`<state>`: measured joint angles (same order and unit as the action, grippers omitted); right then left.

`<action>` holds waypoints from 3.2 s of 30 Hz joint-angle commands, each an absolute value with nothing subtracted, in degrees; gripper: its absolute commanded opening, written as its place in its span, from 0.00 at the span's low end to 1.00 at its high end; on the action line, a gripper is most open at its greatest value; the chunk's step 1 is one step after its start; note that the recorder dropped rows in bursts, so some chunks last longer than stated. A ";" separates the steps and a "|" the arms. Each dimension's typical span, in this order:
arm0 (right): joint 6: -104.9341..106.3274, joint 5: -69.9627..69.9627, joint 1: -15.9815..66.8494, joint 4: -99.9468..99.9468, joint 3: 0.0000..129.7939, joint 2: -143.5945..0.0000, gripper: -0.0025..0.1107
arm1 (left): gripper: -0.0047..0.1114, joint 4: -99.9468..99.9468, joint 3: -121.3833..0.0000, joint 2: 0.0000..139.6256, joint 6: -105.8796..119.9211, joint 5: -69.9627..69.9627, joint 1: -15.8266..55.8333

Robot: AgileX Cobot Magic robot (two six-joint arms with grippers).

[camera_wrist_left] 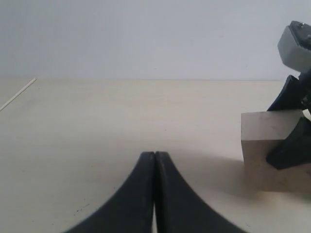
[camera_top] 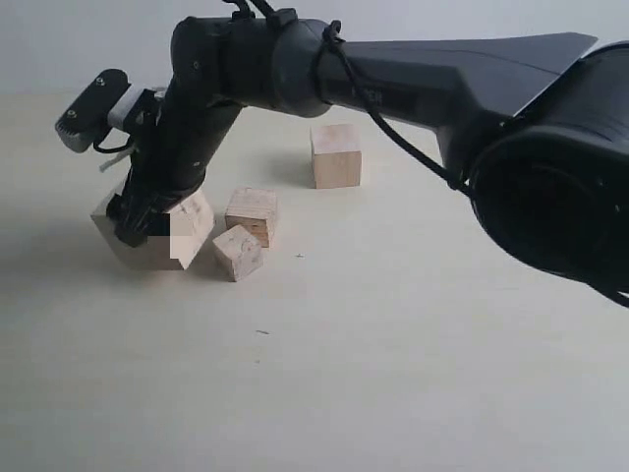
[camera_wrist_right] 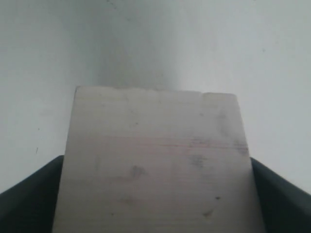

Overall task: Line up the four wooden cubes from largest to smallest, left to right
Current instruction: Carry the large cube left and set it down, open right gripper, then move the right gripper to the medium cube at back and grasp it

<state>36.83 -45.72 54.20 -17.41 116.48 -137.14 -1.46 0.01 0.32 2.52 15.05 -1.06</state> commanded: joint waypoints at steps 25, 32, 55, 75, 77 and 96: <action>46.01 -55.80 56.63 -23.98 112.35 -138.72 0.07 | 0.04 -1.89 0.00 0.00 2.77 15.01 -1.24; 44.89 -55.73 56.63 -24.55 112.35 -138.72 0.57 | 0.04 -1.89 0.00 0.00 2.77 15.01 -1.24; -19.50 -51.04 39.35 10.42 112.35 -126.97 0.95 | 0.04 -1.89 0.00 0.00 2.77 15.01 -1.24; -36.13 -45.10 39.35 20.09 112.35 -137.29 0.95 | 0.04 -1.89 0.00 0.00 2.77 15.01 -1.24; -36.24 -44.99 39.35 19.74 112.35 -137.82 0.95 | 0.04 -1.89 0.00 0.00 2.77 15.01 -1.24; -35.91 -49.11 39.35 16.61 112.35 -139.17 0.02 | 0.04 -1.89 0.00 0.00 2.77 15.01 -1.24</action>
<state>-36.66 -46.21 39.54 16.40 112.26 -140.33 -1.46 0.01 0.32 2.56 15.05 -1.06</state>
